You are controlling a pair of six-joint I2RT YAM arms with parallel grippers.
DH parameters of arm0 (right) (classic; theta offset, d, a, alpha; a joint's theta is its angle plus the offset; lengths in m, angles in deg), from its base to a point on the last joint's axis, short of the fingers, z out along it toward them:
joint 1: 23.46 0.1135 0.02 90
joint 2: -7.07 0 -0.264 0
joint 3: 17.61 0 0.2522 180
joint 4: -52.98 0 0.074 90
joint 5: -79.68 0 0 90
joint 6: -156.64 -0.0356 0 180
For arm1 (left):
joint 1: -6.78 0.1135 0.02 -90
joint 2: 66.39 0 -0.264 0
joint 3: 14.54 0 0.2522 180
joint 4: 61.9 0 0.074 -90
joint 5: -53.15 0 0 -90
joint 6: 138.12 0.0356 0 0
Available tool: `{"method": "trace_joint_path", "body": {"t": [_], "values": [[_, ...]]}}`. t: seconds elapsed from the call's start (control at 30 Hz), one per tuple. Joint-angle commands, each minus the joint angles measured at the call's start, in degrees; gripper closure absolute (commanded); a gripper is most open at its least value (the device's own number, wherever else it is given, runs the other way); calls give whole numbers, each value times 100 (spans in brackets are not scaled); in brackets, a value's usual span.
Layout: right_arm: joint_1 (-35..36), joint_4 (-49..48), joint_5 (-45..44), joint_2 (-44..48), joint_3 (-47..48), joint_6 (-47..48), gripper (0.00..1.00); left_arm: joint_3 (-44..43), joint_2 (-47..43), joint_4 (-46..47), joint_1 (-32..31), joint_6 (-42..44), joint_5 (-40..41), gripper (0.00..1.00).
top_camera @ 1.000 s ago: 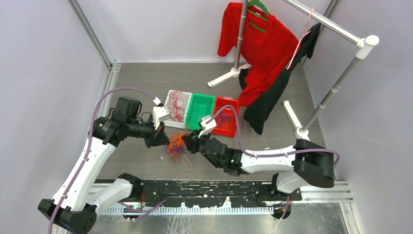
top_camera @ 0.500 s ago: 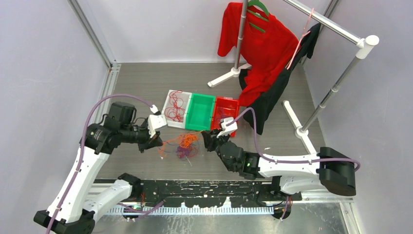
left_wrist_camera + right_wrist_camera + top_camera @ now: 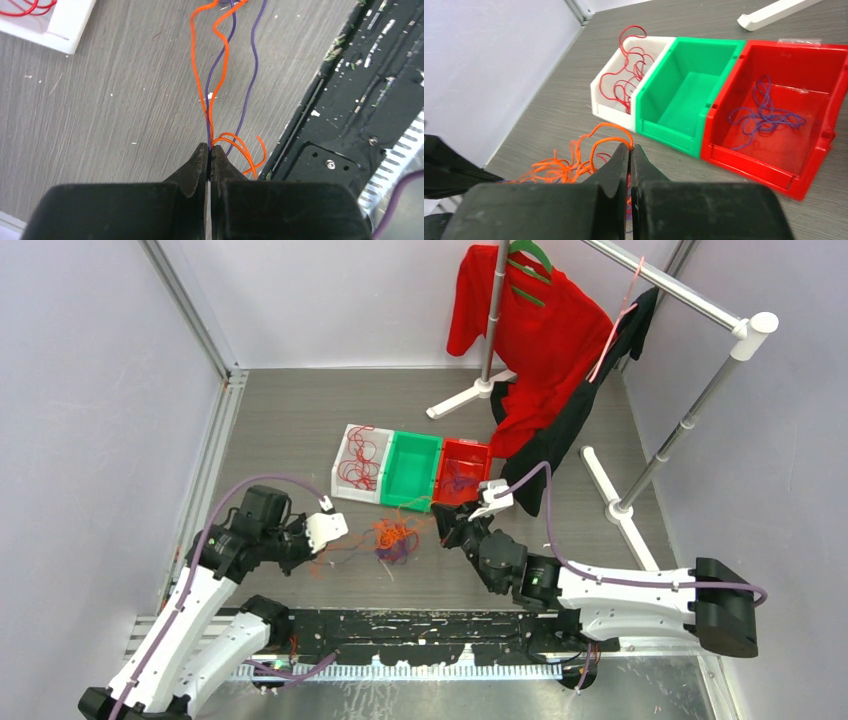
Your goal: Untangle the cables
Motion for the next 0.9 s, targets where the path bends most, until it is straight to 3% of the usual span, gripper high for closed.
{"method": "trace_joint_path", "body": {"t": [0.0,0.03,0.1,0.13,0.23,0.33,0.47,0.63,0.87], "values": [[-62,-62,410,390,408,-126,97,237,-321,913,-8,-300,389,98],[-67,94,555,429,494,-119,97,229,-299,862,-9,-283,325,88],[-65,156,941,416,599,-96,97,66,-208,492,-8,-175,-40,41],[-71,192,1219,345,670,-81,97,-65,-170,342,-5,-229,-243,24],[-64,380,1747,13,974,-95,97,-612,-89,-190,-13,-467,-1167,3],[-65,249,2260,-304,1212,-99,96,-1252,71,-291,-14,-770,-1912,1],[-65,226,3107,-691,1621,-14,92,-1845,522,292,-8,-1474,-2140,2],[-67,195,3544,-918,1839,-49,89,-1952,842,456,-9,-1411,-2488,12],[-65,-3,3884,-1092,1907,-193,89,-1403,700,1159,-14,-1451,-2748,34]]}}
